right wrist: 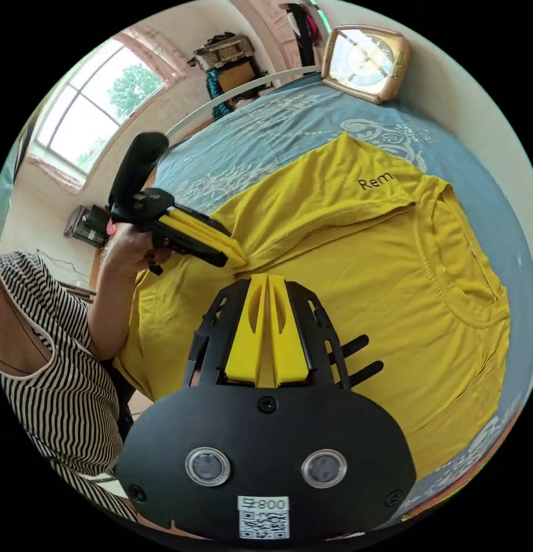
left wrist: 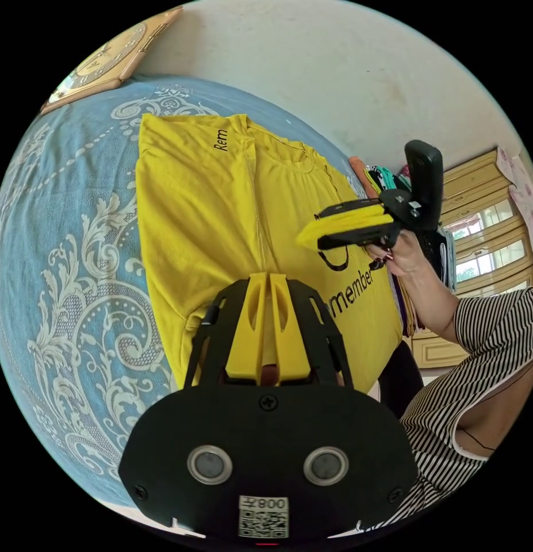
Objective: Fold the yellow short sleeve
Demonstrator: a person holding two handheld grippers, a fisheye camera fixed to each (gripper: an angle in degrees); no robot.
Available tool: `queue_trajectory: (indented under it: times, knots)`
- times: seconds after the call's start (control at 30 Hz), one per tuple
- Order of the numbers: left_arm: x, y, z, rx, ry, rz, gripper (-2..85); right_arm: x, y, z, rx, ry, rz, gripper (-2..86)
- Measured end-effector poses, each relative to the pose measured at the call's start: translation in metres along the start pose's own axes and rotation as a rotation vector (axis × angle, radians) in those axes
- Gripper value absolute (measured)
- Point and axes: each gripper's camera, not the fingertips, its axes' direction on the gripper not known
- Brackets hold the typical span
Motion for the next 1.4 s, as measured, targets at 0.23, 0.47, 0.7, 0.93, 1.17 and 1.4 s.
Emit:
queue_trajectory:
  times: [0.23,0.47,0.7,0.93,1.17,1.4]
  knots:
    - [-0.003,-0.004,0.005,0.004,0.012,-0.004,0.8,0.057,-0.020,-0.020,0.179,-0.048,0.252,5.5]
    - [-0.006,-0.004,0.008,0.006,0.017,-0.005,0.5,0.065,-0.035,-0.012,0.148,-0.199,0.289,1.5]
    - [-0.007,0.000,0.012,0.000,0.021,-0.005,0.3,0.036,-0.023,-0.052,0.224,-0.148,0.259,0.3]
    - [-0.008,0.007,0.014,-0.006,0.019,-0.003,0.3,-0.009,-0.036,-0.006,0.014,-0.019,0.160,0.2]
    - [-0.009,0.018,0.016,-0.011,0.021,-0.002,0.3,-0.046,-0.027,-0.008,-0.064,0.100,0.120,0.1]
    - [-0.011,0.038,0.008,0.063,0.066,0.001,0.3,-0.055,-0.017,-0.037,0.095,0.150,0.185,0.1]
